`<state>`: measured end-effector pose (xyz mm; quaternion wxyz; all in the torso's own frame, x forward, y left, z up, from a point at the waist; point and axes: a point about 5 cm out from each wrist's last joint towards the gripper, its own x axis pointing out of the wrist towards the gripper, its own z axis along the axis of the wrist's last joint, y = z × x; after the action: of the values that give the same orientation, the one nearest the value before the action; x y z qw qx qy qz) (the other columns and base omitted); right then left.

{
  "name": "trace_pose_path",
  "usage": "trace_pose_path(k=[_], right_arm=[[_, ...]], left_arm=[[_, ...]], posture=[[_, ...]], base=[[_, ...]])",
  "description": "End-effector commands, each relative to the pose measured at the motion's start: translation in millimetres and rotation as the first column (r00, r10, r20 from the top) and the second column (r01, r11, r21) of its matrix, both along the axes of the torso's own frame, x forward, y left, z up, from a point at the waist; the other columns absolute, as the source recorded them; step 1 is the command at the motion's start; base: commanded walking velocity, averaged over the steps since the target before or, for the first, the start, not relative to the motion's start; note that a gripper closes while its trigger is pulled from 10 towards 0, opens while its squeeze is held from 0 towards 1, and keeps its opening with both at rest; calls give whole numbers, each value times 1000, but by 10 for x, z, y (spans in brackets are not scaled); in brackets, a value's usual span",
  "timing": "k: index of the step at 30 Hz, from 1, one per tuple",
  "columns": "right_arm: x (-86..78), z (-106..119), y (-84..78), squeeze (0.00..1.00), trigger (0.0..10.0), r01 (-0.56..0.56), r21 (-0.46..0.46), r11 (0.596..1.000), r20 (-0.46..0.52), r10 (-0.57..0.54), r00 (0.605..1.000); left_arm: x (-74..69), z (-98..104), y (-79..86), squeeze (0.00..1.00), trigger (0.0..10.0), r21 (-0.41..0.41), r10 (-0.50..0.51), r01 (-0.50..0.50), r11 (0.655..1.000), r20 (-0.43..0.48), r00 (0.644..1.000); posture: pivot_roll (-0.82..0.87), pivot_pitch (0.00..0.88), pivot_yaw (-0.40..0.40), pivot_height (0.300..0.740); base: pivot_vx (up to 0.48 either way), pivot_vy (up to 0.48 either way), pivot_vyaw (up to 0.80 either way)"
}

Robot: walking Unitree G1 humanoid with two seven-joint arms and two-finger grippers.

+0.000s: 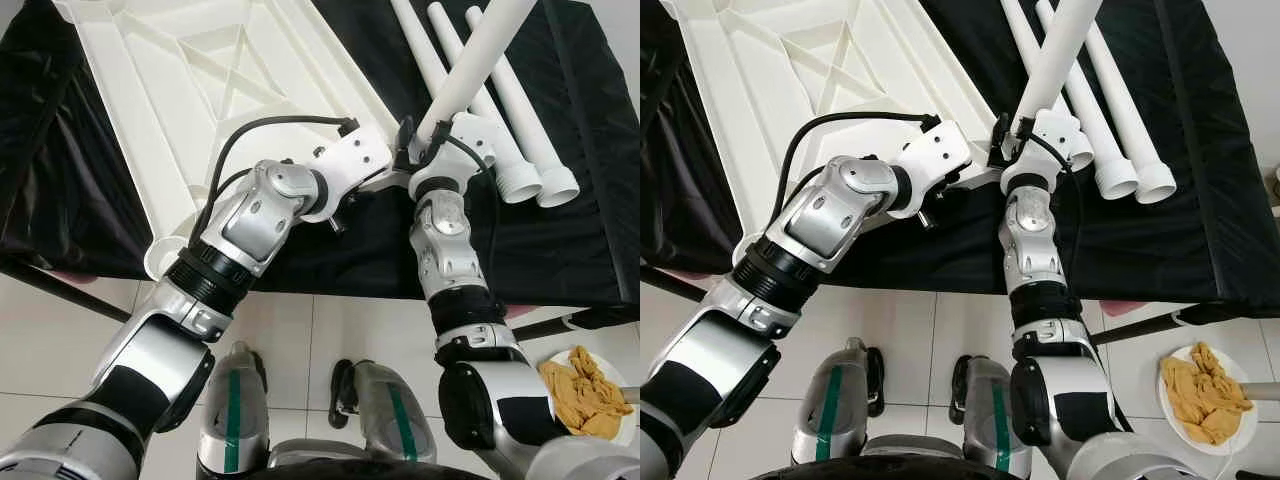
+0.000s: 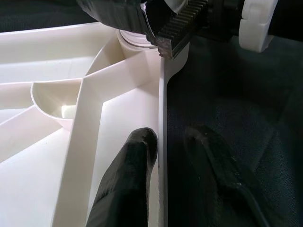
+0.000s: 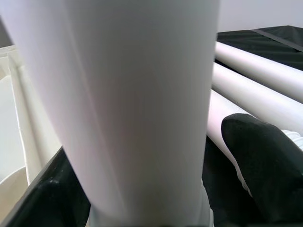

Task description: Building children table

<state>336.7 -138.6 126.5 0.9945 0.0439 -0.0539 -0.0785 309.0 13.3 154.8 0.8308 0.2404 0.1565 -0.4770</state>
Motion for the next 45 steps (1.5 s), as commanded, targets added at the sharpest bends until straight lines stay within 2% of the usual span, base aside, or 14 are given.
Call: trace_pose_path(k=[1, 2, 4, 5, 8, 14, 16, 21, 25, 29, 34, 40, 45], right_arm=[[-19, -31, -56, 1000, 10000, 7, 7, 1000, -13, -7, 1000], [-30, -24, -57, 388, 10000, -39, 21, 999, -7, 39, 999], [-44, -18, -52, 388, 10000, -92, 39, 995, 0, 92, 996], [-58, -14, -46, 0, 10000, -143, 38, 989, 12, 143, 990], [-90, -9, -43, 0, 10000, -246, 25, 969, 32, 245, 969], [-109, -18, -98, 0, 10000, -354, -16, 935, 35, 354, 934], [-97, -1, -206, 0, 10000, -398, -58, 916, 37, 400, 916], [-75, 49, -342, 0, 10000, -442, -98, 892, 39, 447, 894], [-12, 113, -513, 0, 10000, -510, -160, 845, 20, 519, 854], [29, 112, -557, 0, 10000, -549, -170, 818, -8, 556, 831], [68, 79, -582, 0, 10000, -567, -184, 803, -49, 569, 821], [79, 58, -568, 0, 10000, -595, -163, 787, -55, 595, 802], [100, 41, -536, 0, 10000, -632, -172, 756, -63, 632, 773]], left_arm=[[2, 2, -2, 0, 10000, -2, 8, -8, 1000, 1, 1000], [1, 4, -4, 0, 10000, -3, 9, -9, 1000, 1, 1000], [-1, 5, -7, 0, 10000, -4, 9, -9, 1000, 1, 1000], [0, 6, -4, 0, 10000, -4, 9, -9, 1000, 1, 1000], [6, 6, 2, 0, 10000, -4, 11, -11, 1000, 3, 1000], [9, 11, -1, 0, 10000, -6, 12, -12, 1000, 5, 1000], [7, 11, 0, 0, 10000, -7, 13, -13, 1000, 5, 1000], [4, 10, 5, 0, 10000, -7, 13, -13, 1000, 4, 1000], [-4, 1, 9, 0, 10000, -5, 11, -11, 1000, 0, 1000], [-6, 3, 4, 0, 10000, -3, 6, -6, 1000, 1, 1000], [-2, 11, 5, 0, 10000, -3, 6, -6, 1000, 4, 1000], [-3, 12, 23, 0, 10000, -3, 12, -12, 1000, 4, 1000], [-8, 11, 41, 0, 10000, 0, 15, -15, 1000, 2, 1000]], posture=[[31, 25, -51, 740], [31, 26, -52, 740], [31, 27, -52, 740], [30, 28, -53, 740], [30, 29, -54, 740], [30, 31, -56, 740], [30, 34, -56, 740], [32, 36, -54, 740], [33, 36, -46, 740], [36, 35, -44, 740], [44, 37, -48, 740], [52, 37, -47, 740], [56, 35, -42, 740]], base=[[0, 0, 0], [0, 0, 0], [0, 0, 0], [0, 0, 0], [0, 0, 0], [0, 0, 0], [0, 0, 0], [0, 0, 0], [0, 0, 0], [0, 0, 0], [0, 0, 0], [0, 0, 0], [0, 0, 0]])
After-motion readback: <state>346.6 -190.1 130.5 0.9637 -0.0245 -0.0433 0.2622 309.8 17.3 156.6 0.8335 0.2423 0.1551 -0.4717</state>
